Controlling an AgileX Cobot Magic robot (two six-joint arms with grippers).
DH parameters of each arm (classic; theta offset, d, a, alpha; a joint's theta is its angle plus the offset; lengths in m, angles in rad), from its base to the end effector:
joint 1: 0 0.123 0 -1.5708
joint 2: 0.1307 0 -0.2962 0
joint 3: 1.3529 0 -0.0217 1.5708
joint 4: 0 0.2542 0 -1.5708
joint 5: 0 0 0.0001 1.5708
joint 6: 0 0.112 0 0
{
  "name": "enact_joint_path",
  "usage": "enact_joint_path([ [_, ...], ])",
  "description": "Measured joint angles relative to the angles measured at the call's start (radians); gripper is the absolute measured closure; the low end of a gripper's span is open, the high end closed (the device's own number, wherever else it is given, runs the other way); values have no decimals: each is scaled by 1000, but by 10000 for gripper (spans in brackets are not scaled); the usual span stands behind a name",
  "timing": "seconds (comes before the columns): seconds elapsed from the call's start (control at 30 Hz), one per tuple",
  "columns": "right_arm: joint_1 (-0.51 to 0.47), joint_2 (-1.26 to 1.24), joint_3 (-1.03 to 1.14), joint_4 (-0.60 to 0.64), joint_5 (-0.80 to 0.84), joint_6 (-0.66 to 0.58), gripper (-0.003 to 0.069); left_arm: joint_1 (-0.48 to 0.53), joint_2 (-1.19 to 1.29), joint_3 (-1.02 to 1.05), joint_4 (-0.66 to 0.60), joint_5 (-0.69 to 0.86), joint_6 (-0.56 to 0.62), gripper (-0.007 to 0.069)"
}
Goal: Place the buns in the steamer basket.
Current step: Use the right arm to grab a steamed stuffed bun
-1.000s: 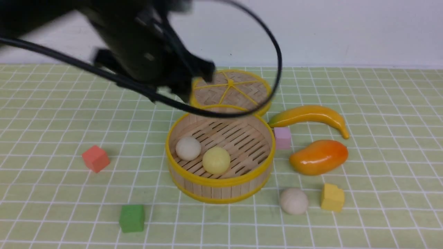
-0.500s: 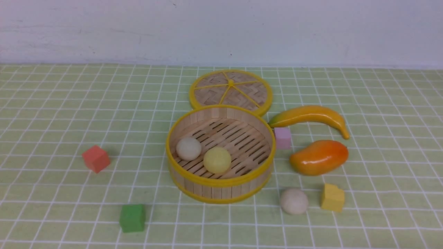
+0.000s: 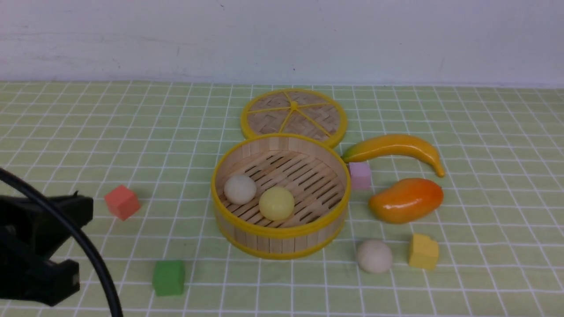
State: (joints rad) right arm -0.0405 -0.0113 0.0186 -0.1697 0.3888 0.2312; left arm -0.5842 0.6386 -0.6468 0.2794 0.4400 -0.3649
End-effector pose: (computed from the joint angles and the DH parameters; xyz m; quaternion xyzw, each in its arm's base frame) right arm 0.0638 -0.0098 0.1667 0.0650 0.8032 -0.0159 0.5920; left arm 0.1269 -0.0681 0.3388 0.1571 0.7975 -0.1527 0.5621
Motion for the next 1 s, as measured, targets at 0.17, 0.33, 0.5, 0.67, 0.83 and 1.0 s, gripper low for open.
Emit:
enact_joint_path([
  [0.17, 0, 0, 0, 0, 0, 0, 419, 0, 0, 0, -2, -76, 0, 638],
  [0.33, 0, 0, 0, 0, 0, 0, 419, 0, 0, 0, -4, -88, 0, 638],
  [0.5, 0, 0, 0, 0, 0, 0, 419, 0, 0, 0, 8, -88, 0, 638],
  [0.67, 0, 0, 0, 0, 0, 0, 419, 0, 0, 0, 10, -88, 0, 638],
  [0.83, 0, 0, 0, 0, 0, 0, 419, 0, 0, 3, 10, -98, -4, 638],
  [1.0, 0, 0, 0, 1, 0, 0, 419, 0, -8, 35, -12, -151, -39, 638],
])
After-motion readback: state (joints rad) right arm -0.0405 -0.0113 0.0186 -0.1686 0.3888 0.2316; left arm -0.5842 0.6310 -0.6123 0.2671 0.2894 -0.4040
